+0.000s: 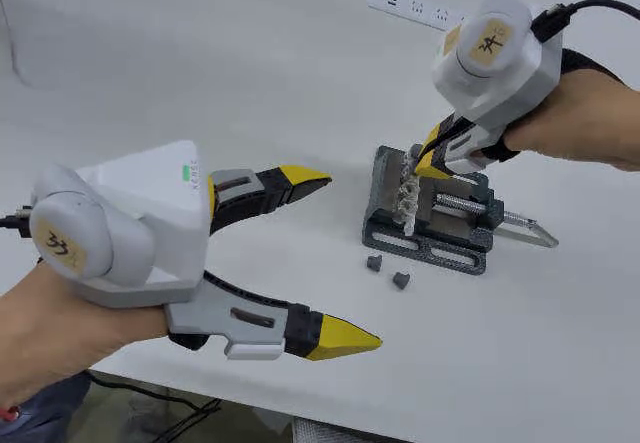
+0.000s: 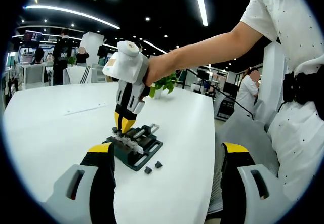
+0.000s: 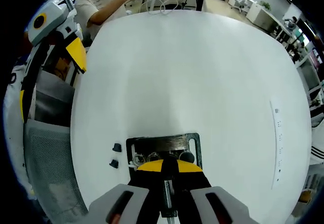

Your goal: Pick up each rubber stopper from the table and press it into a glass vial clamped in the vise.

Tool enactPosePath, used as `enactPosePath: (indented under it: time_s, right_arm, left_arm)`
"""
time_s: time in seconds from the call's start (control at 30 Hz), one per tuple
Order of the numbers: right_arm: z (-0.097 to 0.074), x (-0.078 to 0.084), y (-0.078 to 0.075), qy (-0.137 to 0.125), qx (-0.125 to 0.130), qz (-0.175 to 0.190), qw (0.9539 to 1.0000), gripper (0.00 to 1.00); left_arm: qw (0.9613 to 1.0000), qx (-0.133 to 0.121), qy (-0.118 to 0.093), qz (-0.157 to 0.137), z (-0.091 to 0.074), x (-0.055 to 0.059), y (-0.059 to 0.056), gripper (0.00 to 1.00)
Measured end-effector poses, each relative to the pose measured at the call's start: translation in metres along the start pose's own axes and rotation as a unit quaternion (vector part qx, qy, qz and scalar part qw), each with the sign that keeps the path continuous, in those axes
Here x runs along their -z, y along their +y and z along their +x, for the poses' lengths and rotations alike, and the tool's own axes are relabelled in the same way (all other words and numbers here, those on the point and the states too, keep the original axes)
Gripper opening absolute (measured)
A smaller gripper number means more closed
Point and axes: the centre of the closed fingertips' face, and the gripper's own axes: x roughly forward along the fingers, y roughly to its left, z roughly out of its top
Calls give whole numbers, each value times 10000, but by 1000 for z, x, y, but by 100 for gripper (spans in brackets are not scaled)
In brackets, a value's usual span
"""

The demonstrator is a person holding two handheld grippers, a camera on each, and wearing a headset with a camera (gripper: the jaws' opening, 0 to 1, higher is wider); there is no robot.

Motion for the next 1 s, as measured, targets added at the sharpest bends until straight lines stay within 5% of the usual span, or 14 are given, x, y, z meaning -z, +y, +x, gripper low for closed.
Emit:
enactPosePath:
  time_s: [1.0]
  right_arm:
    - [3,-1,-2,270,-22,-39,9996,1]
  left_arm:
    - [10000,-71,-27,7,-3,-4,3,85]
